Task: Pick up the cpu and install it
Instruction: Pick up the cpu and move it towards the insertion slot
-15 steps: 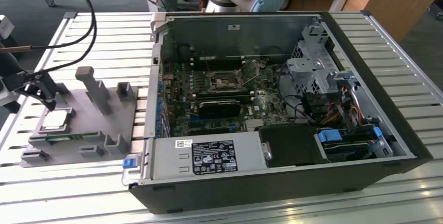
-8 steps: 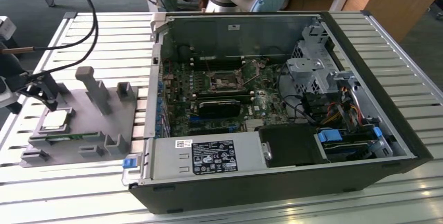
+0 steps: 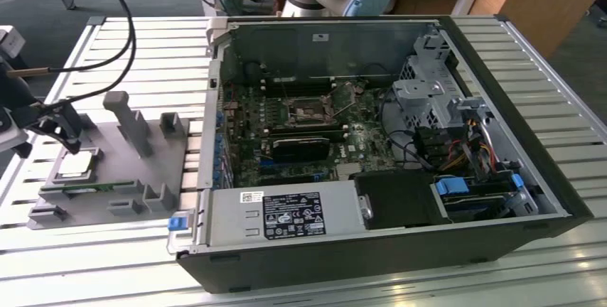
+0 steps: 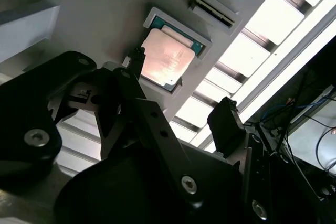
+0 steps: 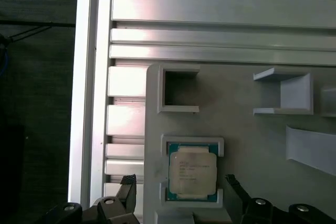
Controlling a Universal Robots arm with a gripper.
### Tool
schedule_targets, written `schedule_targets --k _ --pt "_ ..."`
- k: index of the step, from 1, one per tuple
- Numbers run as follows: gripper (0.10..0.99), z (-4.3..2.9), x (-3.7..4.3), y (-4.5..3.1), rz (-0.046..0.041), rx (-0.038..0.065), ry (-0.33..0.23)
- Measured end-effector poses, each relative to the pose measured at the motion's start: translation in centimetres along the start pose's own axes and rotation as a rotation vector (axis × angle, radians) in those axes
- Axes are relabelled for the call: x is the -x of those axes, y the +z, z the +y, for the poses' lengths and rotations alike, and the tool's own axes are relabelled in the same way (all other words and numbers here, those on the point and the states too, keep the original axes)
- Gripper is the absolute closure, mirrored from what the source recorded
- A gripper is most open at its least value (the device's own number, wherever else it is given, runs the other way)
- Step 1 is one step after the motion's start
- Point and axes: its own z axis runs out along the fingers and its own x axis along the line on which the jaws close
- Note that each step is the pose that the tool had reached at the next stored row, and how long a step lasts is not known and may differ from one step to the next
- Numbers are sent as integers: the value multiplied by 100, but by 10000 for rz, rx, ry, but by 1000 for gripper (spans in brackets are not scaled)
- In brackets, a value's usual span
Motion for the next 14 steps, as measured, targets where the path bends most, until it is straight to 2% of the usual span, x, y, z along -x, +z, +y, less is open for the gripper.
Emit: schedule_targets --k 9,14 --pt "325 -4 8 80 3 1 0" --pt "325 -7 54 141 3 0 1"
